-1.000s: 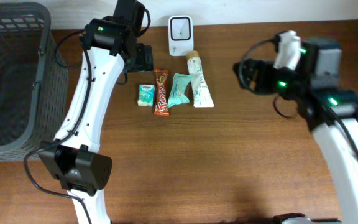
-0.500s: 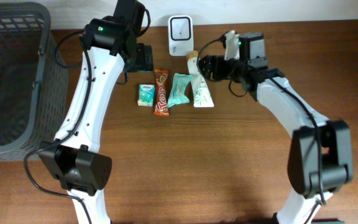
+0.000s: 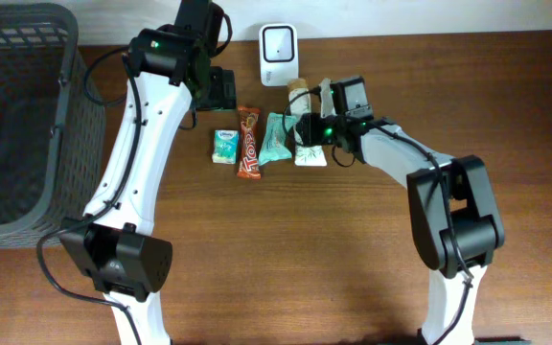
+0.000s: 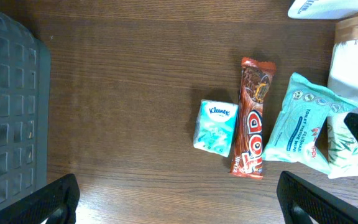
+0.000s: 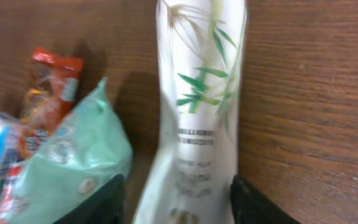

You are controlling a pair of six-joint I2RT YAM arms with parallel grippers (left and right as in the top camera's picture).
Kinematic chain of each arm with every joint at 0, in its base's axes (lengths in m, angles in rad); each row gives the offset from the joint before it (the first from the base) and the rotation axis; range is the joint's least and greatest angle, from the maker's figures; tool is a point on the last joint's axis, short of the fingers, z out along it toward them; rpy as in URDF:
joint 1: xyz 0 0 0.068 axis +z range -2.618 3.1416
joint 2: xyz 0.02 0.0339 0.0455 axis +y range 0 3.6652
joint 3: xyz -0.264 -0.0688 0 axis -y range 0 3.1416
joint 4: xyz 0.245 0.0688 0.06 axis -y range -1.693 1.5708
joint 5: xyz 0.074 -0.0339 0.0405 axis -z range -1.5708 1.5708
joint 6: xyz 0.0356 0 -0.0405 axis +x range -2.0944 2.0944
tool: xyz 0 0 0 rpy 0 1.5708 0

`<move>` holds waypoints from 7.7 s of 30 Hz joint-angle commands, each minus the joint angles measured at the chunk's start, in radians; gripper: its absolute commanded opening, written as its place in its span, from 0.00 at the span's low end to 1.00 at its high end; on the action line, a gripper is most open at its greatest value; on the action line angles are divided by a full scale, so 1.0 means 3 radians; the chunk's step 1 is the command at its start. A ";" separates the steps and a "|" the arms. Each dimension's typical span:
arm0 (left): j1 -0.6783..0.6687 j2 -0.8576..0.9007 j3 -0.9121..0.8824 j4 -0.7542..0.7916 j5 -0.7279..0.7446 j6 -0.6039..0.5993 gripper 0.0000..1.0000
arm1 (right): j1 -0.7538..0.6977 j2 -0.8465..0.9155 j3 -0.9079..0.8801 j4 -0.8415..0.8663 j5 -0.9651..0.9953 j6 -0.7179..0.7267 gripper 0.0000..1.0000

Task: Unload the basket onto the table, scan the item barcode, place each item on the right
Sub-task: 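Move the right gripper to the white tube and grasp it, then lift the white tube and hold its barcode in front of the scanner, then carry the white tube right and set it down on the table, then return the right gripper to the items and grasp the mint-green wipes pack, then raise the green wipes pack to the scanner with the right gripper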

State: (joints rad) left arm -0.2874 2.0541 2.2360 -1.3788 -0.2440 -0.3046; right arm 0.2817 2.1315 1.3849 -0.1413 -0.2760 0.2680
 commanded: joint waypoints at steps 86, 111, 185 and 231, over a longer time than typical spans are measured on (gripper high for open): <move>0.0838 0.0001 0.0003 0.0193 0.0239 -0.0193 0.99 | -0.2403 0.0006 0.1284 -0.1612 0.1926 0.0226 0.04; 0.0838 0.0001 0.0003 0.0193 0.0239 -0.0193 0.99 | -0.1560 -0.3021 0.1301 -0.3094 0.0454 0.0607 0.98; 0.0838 0.0001 0.0004 0.0193 0.0239 -0.0193 0.99 | 0.0818 0.0603 0.1792 -0.2430 0.1907 -0.0149 0.58; 0.0838 0.0001 0.0003 0.0193 0.0239 -0.0193 0.99 | 0.0614 0.0706 0.2787 -0.1002 0.1850 -0.0357 0.04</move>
State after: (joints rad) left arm -0.0372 2.0541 2.2360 -1.3224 -0.1734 -0.3531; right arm 0.4911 2.3074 2.2234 -0.4995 0.3111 0.1799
